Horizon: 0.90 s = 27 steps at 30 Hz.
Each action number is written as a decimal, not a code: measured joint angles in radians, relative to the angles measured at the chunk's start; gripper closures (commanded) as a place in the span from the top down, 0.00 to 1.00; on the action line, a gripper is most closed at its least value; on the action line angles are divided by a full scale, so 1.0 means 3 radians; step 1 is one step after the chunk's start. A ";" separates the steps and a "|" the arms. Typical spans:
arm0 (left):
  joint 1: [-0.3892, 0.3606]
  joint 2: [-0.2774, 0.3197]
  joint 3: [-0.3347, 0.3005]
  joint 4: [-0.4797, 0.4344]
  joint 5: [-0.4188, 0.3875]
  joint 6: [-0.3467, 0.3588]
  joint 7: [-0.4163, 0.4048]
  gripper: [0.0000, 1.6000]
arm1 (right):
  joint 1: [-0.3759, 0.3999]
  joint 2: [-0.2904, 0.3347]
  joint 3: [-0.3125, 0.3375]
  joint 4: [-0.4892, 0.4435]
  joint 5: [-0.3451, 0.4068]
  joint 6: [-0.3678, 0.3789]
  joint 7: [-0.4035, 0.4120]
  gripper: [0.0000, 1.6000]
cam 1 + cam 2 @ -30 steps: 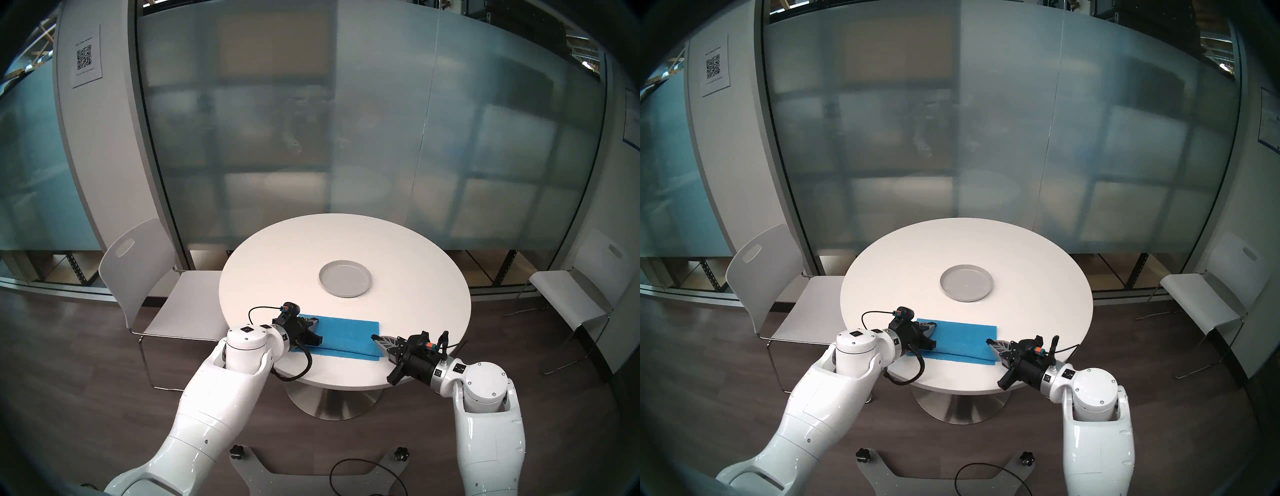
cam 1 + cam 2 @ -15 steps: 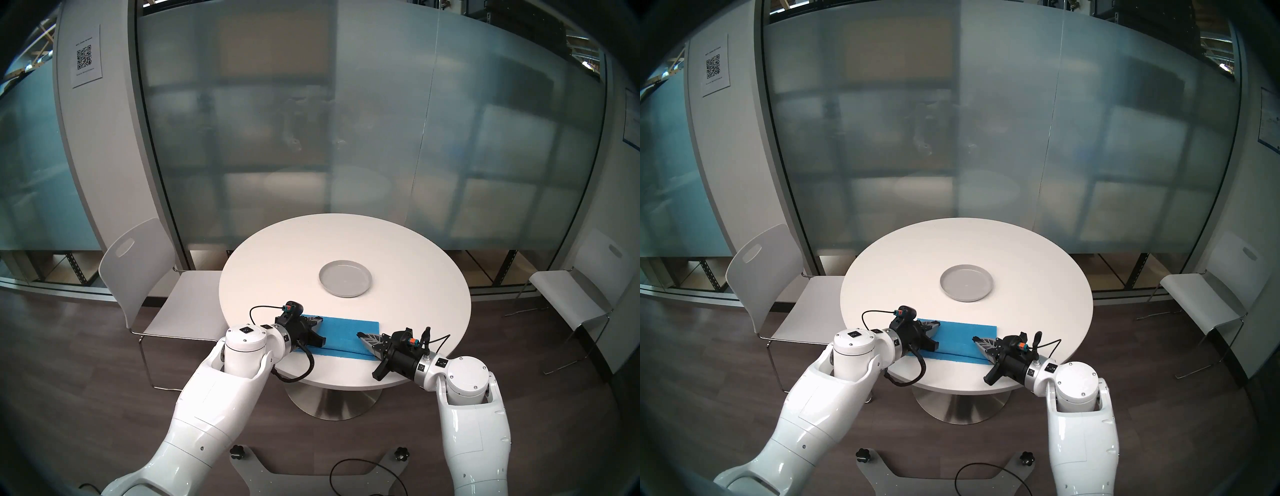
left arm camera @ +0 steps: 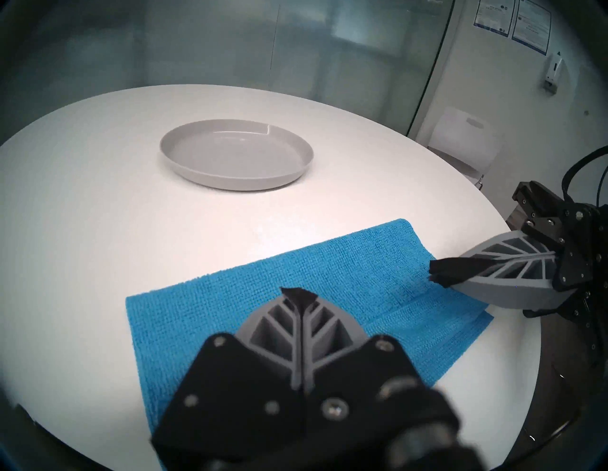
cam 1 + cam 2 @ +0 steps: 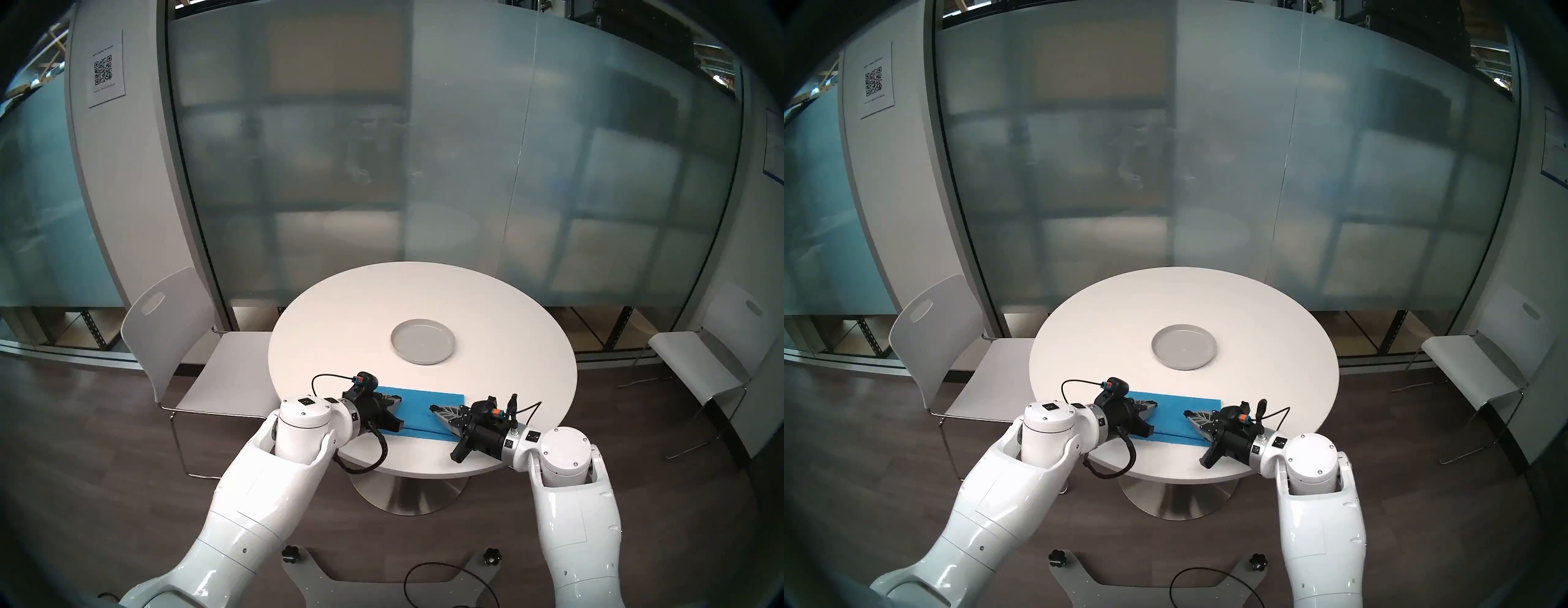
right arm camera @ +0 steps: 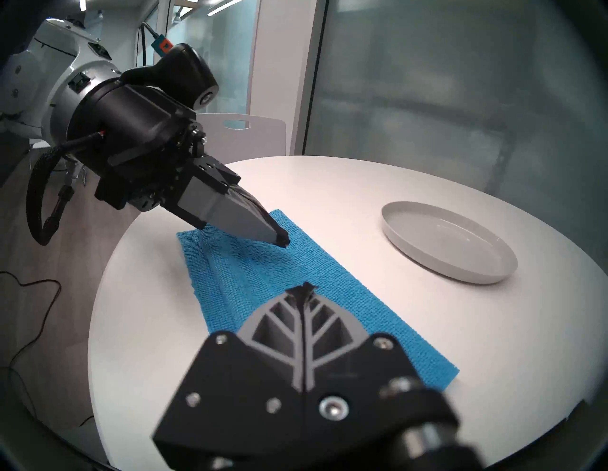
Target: Fold the napkin in half twice and place it beside the plate
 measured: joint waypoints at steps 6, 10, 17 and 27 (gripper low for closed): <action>-0.0090 0.0050 0.0050 -0.0018 0.0059 0.0115 -0.0053 0.00 | 0.0031 0.0054 -0.0025 -0.0082 -0.0070 0.0128 0.0096 0.00; -0.0154 0.0083 0.0084 -0.0035 0.0095 0.0202 -0.0104 0.00 | 0.0056 0.0092 -0.0042 -0.0118 -0.0112 0.0200 0.0165 0.00; -0.0260 0.0107 0.0142 -0.0016 0.0143 0.0312 -0.0174 0.00 | 0.0121 0.0146 -0.0081 -0.0114 -0.0162 0.0272 0.0265 0.00; -0.0386 0.0088 0.0218 0.0195 0.0215 0.0358 -0.0221 0.00 | 0.0231 0.0175 -0.0148 -0.0007 -0.0179 0.0265 0.0315 0.00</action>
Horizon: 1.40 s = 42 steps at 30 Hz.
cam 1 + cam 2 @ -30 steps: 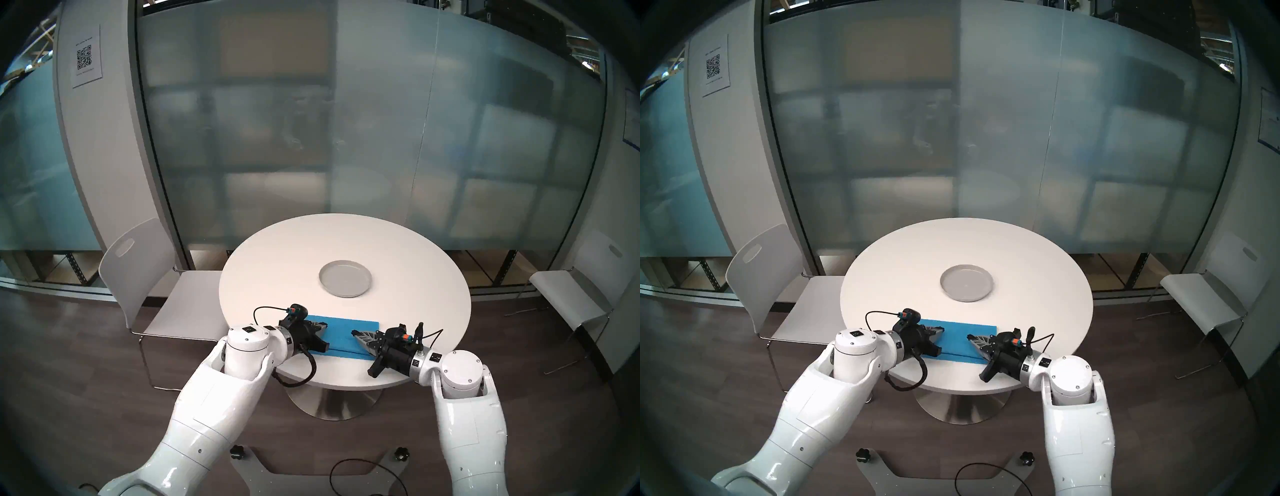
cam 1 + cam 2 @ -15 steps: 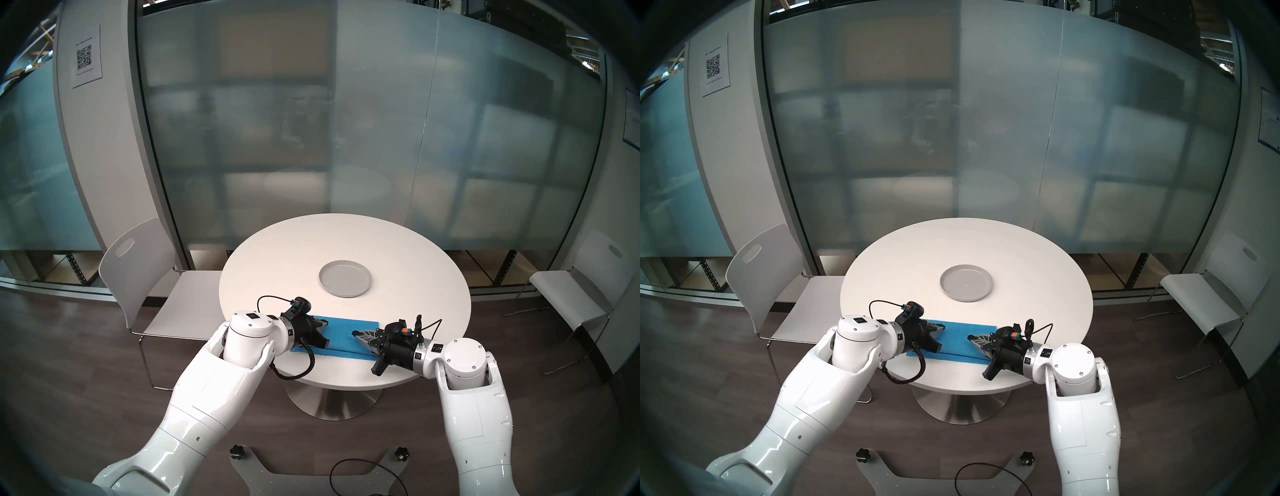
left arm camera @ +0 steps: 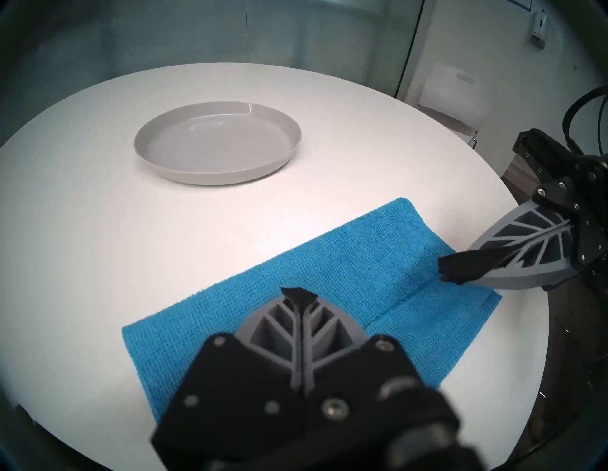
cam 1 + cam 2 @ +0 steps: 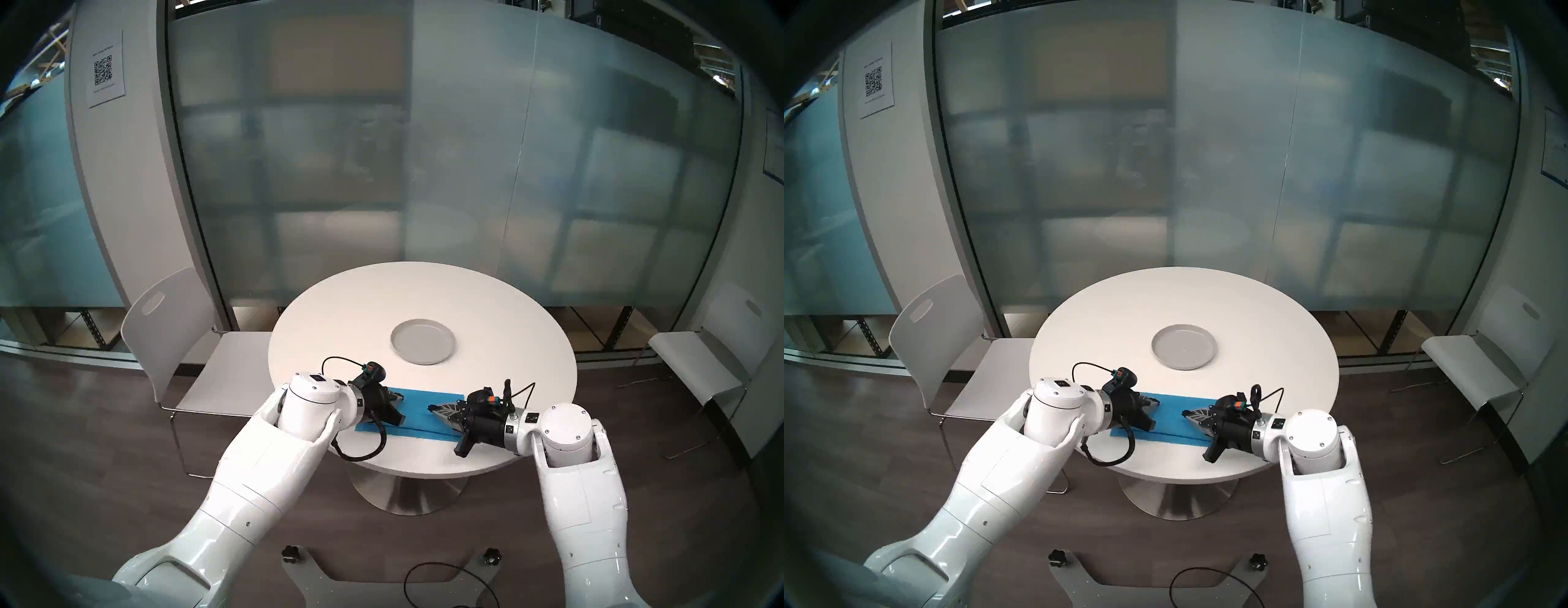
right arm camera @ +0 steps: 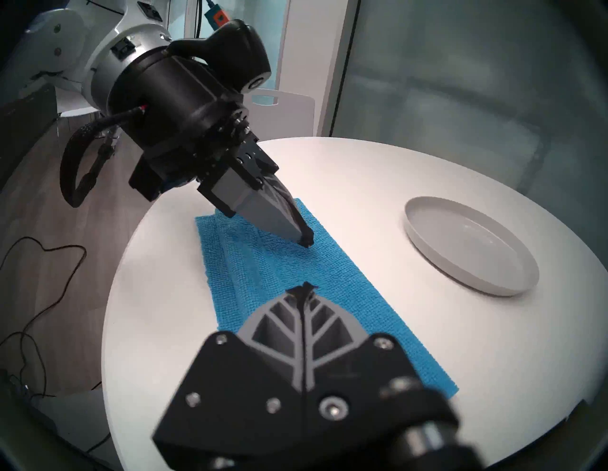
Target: Fold the napkin in half twice and place it beside the plate
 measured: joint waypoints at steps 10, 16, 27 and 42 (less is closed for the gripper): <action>-0.0052 -0.0017 0.0009 0.0055 0.0029 -0.0030 -0.0027 0.00 | 0.0090 0.0005 -0.0056 0.0128 -0.0035 -0.0045 -0.0006 0.00; -0.0056 -0.0021 0.0009 0.0055 0.0033 -0.0034 -0.0039 0.00 | 0.0134 0.0006 -0.0095 0.0197 -0.0059 -0.0063 -0.0019 0.00; -0.0056 -0.0020 0.0050 0.0079 0.0093 -0.0038 -0.0057 0.00 | 0.0193 0.0014 -0.0157 0.0230 -0.0102 -0.0085 -0.0017 0.00; -0.0057 -0.0021 0.0050 0.0168 0.0156 -0.0070 -0.0067 0.00 | 0.0238 0.0040 -0.0199 0.0242 -0.0125 -0.0062 0.0107 0.00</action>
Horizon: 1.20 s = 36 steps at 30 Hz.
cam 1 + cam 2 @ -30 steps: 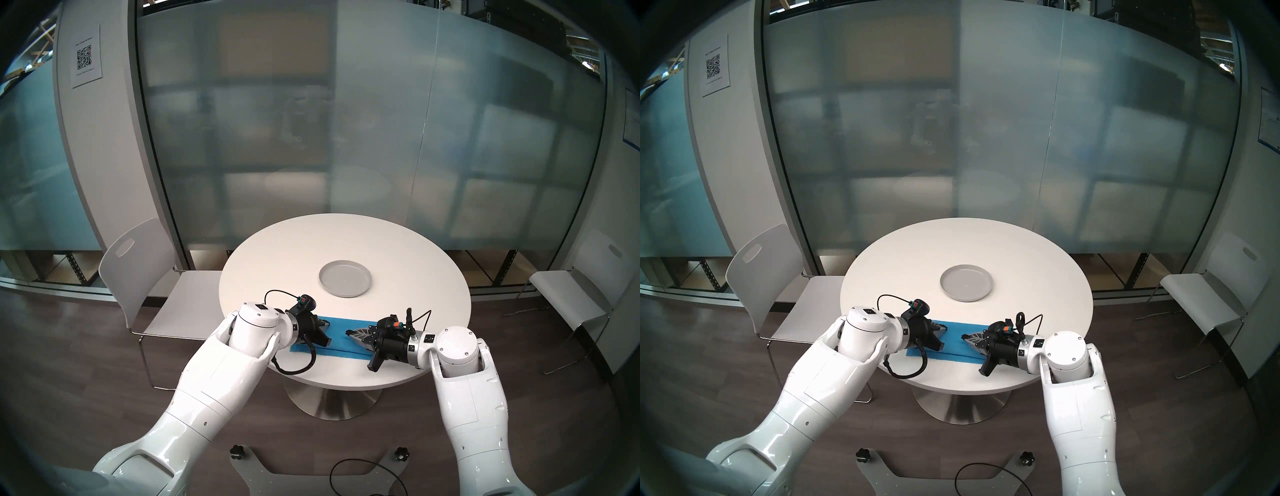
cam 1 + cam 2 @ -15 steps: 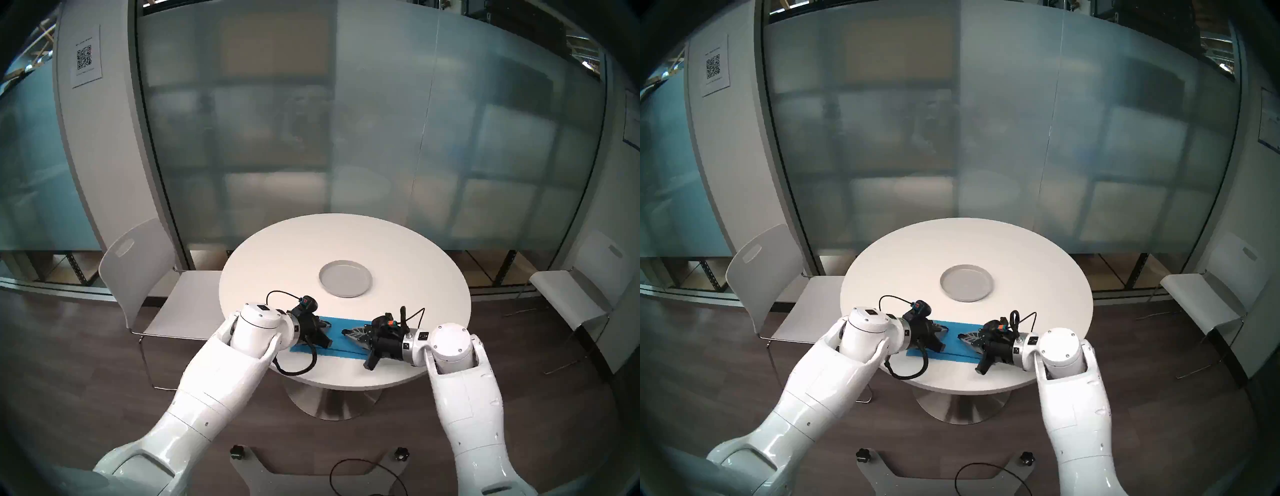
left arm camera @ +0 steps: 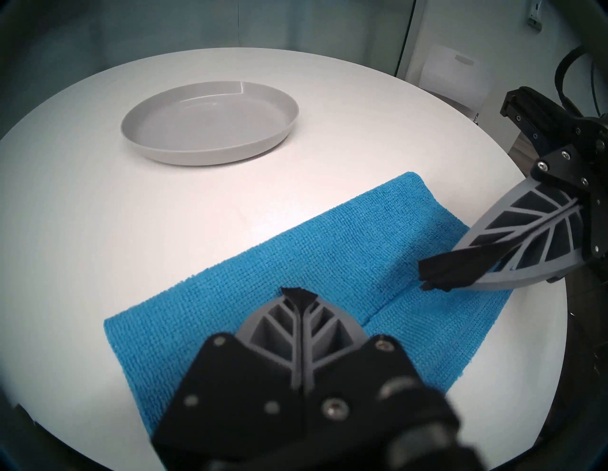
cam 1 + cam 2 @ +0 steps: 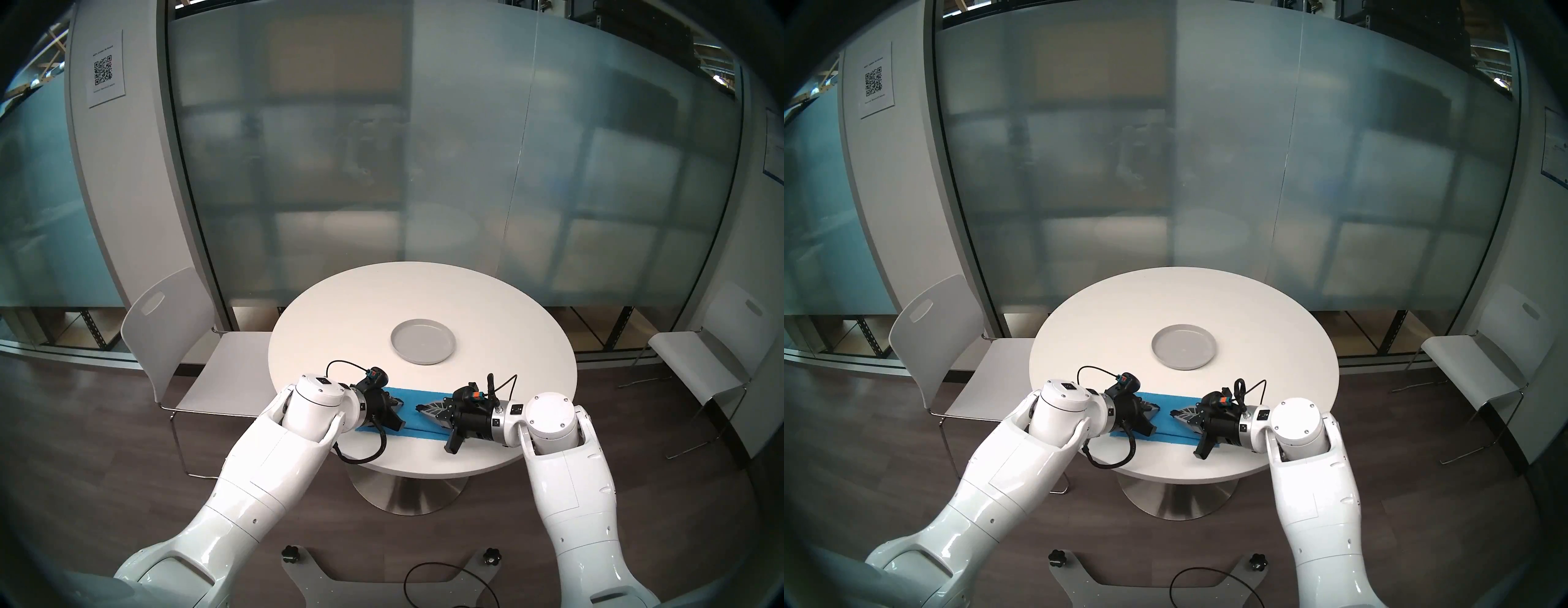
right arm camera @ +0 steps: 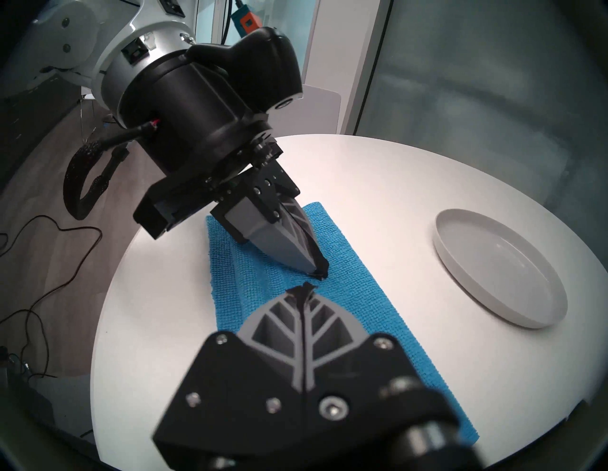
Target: Fold the napkin in half twice and place it beside the plate
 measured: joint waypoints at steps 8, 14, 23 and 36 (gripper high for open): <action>0.0000 -0.0001 -0.0013 0.0003 0.0017 -0.0006 -0.0022 0.00 | 0.0014 0.0013 -0.0023 0.0019 -0.0050 0.0042 0.0027 0.00; 0.0002 -0.0001 -0.0024 0.0005 0.0024 -0.0010 -0.0042 0.00 | 0.0038 0.0017 -0.0032 0.0083 -0.0090 0.0030 0.0008 0.00; 0.0007 -0.0001 -0.0036 0.0005 0.0029 -0.0012 -0.0070 0.00 | 0.0093 0.0013 -0.0043 0.0244 -0.0116 -0.0008 -0.0046 0.00; 0.0020 0.0001 -0.0048 -0.0008 0.0039 -0.0012 -0.0101 0.00 | 0.0134 0.0014 -0.0088 0.0265 -0.0121 -0.0010 0.0002 0.00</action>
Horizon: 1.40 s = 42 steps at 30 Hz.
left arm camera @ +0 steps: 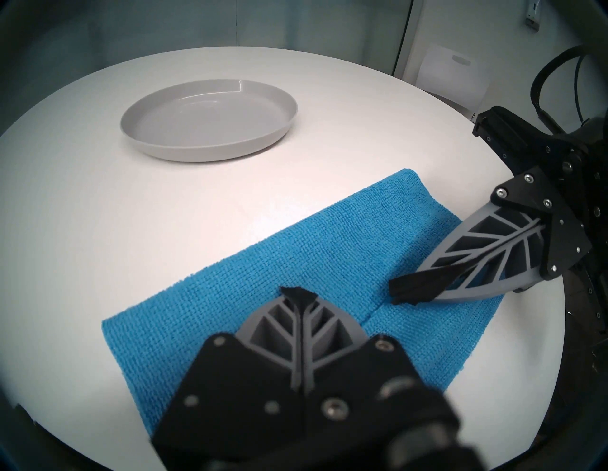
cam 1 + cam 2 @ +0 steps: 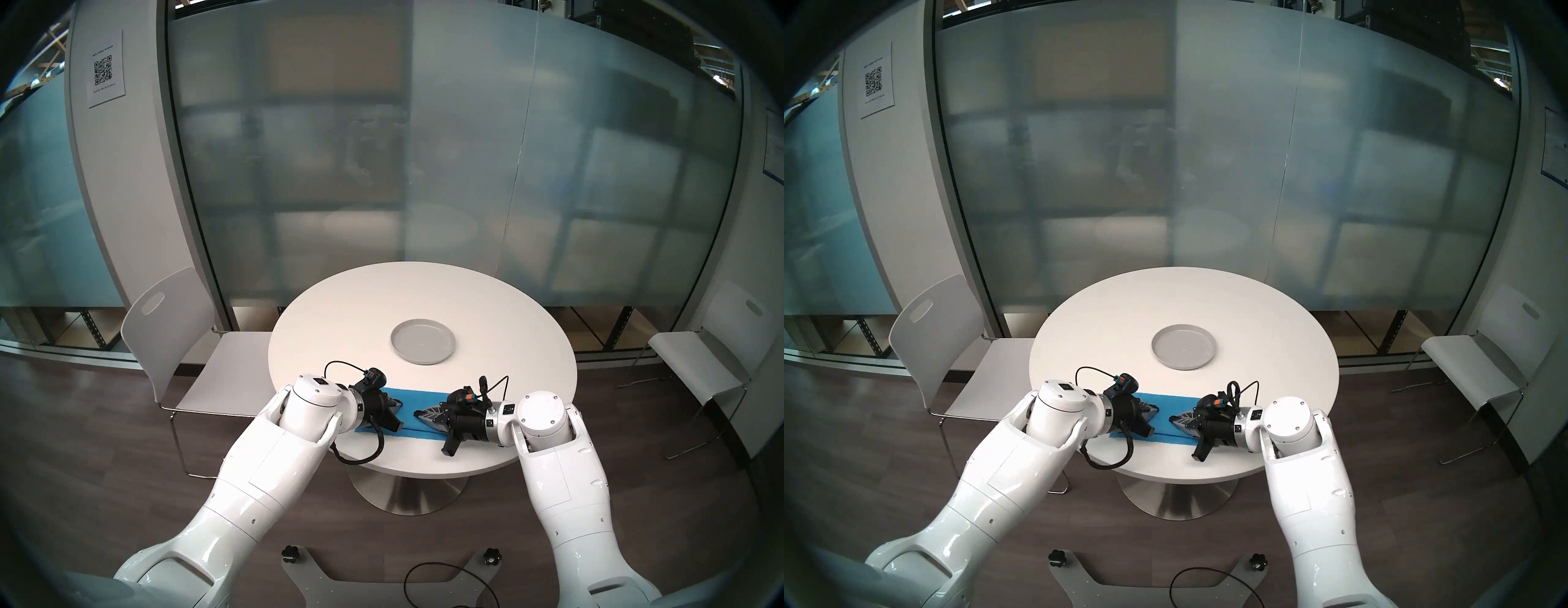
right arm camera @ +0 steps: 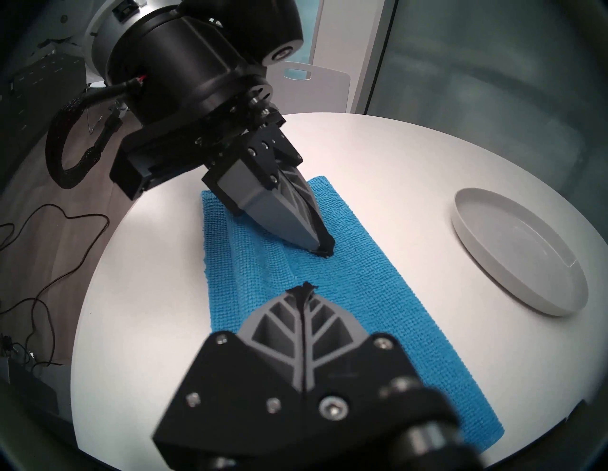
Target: Fold the napkin in half twice and place it beside the plate
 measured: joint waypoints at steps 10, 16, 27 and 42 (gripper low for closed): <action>0.0003 0.0000 -0.0005 0.0002 0.0011 -0.0001 -0.0021 0.00 | 0.0022 -0.0005 -0.0014 0.0031 -0.0032 0.0028 -0.0003 0.00; 0.0003 -0.0001 -0.0006 0.0006 0.0019 -0.0003 -0.0028 0.00 | 0.0051 -0.0010 -0.0014 0.0069 -0.0033 0.0000 -0.0051 0.00; 0.0002 -0.0002 -0.0006 0.0008 0.0034 -0.0007 -0.0046 0.00 | 0.0138 -0.0006 -0.0045 0.0188 -0.0056 -0.0019 -0.0064 0.00; -0.0011 -0.0007 -0.0008 0.0027 0.0051 -0.0012 -0.0066 0.00 | 0.0234 0.0010 -0.0075 0.0309 -0.0068 -0.0030 0.0068 0.00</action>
